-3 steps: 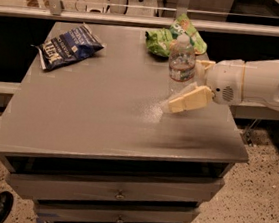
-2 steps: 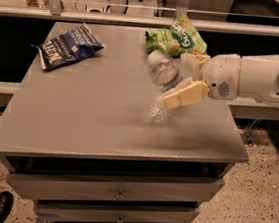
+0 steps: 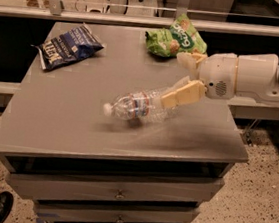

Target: Knock water bottle over

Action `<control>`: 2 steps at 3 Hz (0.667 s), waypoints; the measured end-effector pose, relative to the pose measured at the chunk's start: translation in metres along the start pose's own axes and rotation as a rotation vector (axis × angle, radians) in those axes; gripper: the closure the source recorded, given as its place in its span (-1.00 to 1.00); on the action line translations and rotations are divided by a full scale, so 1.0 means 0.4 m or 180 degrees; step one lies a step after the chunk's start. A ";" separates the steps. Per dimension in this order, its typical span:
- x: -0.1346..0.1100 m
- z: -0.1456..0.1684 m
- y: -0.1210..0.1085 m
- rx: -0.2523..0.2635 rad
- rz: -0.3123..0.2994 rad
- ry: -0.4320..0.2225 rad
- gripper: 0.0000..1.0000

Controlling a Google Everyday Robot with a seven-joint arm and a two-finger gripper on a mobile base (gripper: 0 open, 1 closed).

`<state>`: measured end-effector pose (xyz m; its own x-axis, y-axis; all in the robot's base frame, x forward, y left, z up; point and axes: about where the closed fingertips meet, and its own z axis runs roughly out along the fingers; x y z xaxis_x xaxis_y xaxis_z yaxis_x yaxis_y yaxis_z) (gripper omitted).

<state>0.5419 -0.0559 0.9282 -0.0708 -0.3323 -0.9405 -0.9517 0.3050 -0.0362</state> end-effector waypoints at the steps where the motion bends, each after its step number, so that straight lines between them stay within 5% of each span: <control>1: 0.018 -0.004 0.011 -0.0021 0.0041 0.0022 -1.00; 2: 0.047 -0.042 0.010 0.0033 0.0026 0.0051 -1.00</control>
Offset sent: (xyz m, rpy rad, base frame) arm -0.0153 -0.0496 -0.0205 -0.0271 -0.0012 -0.0437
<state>0.5318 -0.0760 0.9160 -0.0835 -0.3440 -0.9353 -0.9479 0.3170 -0.0320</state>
